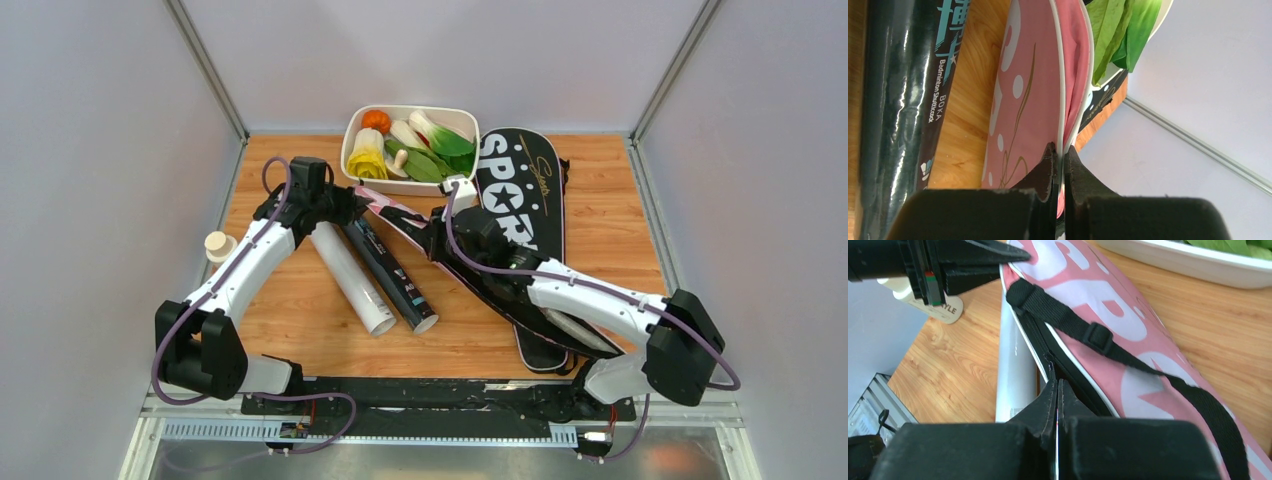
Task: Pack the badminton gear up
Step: Zip the racket bag at the center of the board.
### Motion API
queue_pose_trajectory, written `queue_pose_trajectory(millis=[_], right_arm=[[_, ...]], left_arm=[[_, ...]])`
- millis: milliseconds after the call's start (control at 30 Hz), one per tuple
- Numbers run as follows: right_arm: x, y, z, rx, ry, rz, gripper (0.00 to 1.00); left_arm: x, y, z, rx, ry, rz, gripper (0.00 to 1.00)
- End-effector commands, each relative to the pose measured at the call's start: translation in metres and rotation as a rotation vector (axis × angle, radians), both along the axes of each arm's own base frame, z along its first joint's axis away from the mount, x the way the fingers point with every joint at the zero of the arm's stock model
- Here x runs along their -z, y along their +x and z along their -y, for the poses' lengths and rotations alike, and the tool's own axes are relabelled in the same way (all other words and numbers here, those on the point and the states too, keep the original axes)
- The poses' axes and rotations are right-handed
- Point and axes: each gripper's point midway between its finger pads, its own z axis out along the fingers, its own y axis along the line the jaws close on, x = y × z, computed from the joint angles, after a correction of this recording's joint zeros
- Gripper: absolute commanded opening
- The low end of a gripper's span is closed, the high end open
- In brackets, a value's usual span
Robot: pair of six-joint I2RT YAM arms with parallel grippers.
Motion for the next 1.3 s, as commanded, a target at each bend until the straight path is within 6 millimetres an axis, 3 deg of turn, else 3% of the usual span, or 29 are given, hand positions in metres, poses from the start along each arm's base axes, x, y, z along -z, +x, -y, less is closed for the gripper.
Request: queue_pose_trajectory(millis=[0, 200, 433, 633, 1000, 1067, 1267], right_arm=[[0.002, -0.016, 0.020, 0.021, 0.007, -0.050, 0.00], [-0.003, -0.029, 0.020, -0.017, 0.055, -0.080, 0.00], [-0.010, -0.021, 0.000, -0.048, 0.077, -0.082, 0.00], [-0.001, -0.009, -0.006, -0.006, 0.058, -0.098, 0.14], [-0.004, -0.001, 0.011, 0.127, 0.097, -0.121, 0.29], [-0.006, -0.002, 0.013, 0.172, 0.141, -0.145, 0.38], [-0.005, -0.002, 0.020, 0.262, 0.194, -0.168, 0.43]], left_arm=[[-0.023, 0.013, 0.001, -0.028, -0.016, 0.060, 0.00], [-0.019, 0.011, 0.004, -0.023, -0.017, 0.055, 0.00], [-0.019, 0.010, 0.009, -0.015, -0.020, 0.055, 0.00], [-0.016, 0.007, 0.016, -0.004, -0.036, 0.042, 0.00], [-0.019, 0.006, 0.022, 0.003, -0.031, 0.051, 0.00], [-0.018, 0.005, 0.023, 0.003, -0.031, 0.048, 0.00], [-0.013, 0.001, 0.022, -0.004, -0.025, 0.037, 0.00]])
